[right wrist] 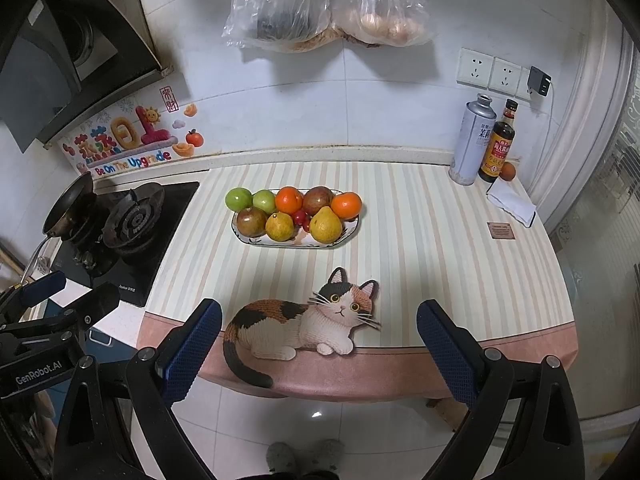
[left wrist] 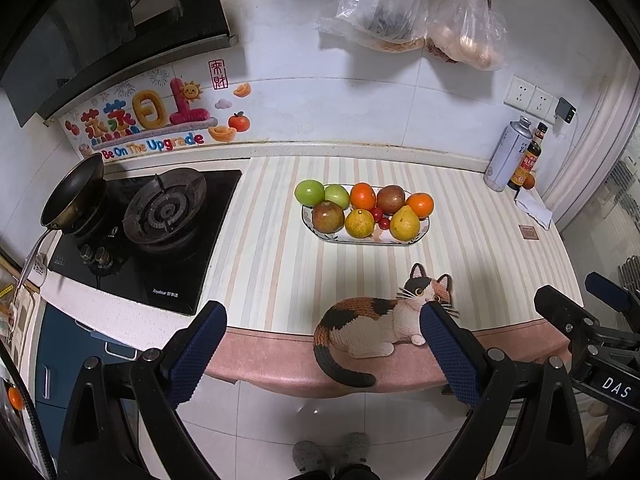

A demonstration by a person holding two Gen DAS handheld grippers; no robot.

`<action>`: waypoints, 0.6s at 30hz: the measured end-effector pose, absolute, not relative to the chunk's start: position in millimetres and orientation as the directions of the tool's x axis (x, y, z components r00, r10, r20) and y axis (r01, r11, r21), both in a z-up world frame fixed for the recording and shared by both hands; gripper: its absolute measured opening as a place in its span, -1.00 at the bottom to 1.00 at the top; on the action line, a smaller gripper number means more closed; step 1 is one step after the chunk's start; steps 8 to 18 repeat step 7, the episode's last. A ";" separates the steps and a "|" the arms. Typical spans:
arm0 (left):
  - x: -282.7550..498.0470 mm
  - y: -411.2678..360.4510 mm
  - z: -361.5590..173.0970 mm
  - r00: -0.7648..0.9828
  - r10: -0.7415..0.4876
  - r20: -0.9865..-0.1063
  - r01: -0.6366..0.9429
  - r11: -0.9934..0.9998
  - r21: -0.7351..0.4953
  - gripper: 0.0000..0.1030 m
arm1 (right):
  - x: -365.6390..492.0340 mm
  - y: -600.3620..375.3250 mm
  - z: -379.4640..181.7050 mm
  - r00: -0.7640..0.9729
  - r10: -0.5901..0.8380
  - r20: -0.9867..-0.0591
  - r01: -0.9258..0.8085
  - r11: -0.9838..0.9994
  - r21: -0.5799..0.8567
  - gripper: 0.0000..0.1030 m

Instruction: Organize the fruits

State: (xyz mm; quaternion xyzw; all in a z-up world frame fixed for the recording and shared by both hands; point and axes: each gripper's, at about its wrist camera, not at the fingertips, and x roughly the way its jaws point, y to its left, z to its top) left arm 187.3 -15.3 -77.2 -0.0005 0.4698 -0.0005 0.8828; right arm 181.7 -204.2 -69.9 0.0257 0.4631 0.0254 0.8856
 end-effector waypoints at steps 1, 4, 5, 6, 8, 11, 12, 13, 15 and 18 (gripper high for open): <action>187.0 -15.4 -77.0 0.558 -0.003 -0.830 0.001 1.000 -0.003 0.92 | 181.6 -204.3 -69.7 0.570 0.069 -0.819 -0.021 0.997 0.070 0.94; 186.3 -16.4 -75.9 0.562 -0.001 -0.827 -0.001 1.000 -0.002 0.92 | 181.6 -204.4 -69.7 0.570 0.069 -0.819 -0.022 0.997 0.068 0.94; 185.6 -17.0 -74.6 0.563 -0.002 -0.827 0.000 1.000 -0.003 0.92 | 181.4 -204.5 -69.6 0.570 0.069 -0.819 -0.023 0.997 0.069 0.94; 185.2 -17.3 -73.7 0.564 -0.003 -0.826 0.000 1.000 -0.004 0.92 | 181.1 -204.5 -69.3 0.569 0.071 -0.819 -0.023 0.997 0.070 0.94; 184.5 -18.0 -72.2 0.566 -0.003 -0.824 0.000 1.000 -0.004 0.92 | 181.1 -204.5 -69.7 0.570 0.070 -0.818 -0.022 0.997 0.070 0.94; 184.5 -18.0 -72.2 0.566 -0.003 -0.824 0.000 1.000 -0.004 0.92 | 181.1 -204.5 -69.7 0.570 0.070 -0.818 -0.022 0.997 0.070 0.94; 184.5 -18.0 -72.2 0.566 -0.003 -0.824 0.000 1.000 -0.004 0.92 | 181.1 -204.5 -69.7 0.570 0.070 -0.818 -0.022 0.997 0.070 0.94; 184.5 -18.0 -72.2 0.566 -0.003 -0.824 0.000 1.000 -0.004 0.92 | 181.1 -204.5 -69.7 0.570 0.070 -0.818 -0.022 0.997 0.070 0.94; 184.5 -18.0 -72.2 0.566 -0.003 -0.824 0.000 1.000 -0.004 0.92 | 181.1 -204.5 -69.7 0.570 0.070 -0.818 -0.022 0.997 0.070 0.94; 184.5 -18.0 -72.2 0.566 -0.003 -0.824 0.000 1.000 -0.004 0.92 | 181.1 -204.5 -69.7 0.570 0.070 -0.818 -0.022 0.997 0.070 0.94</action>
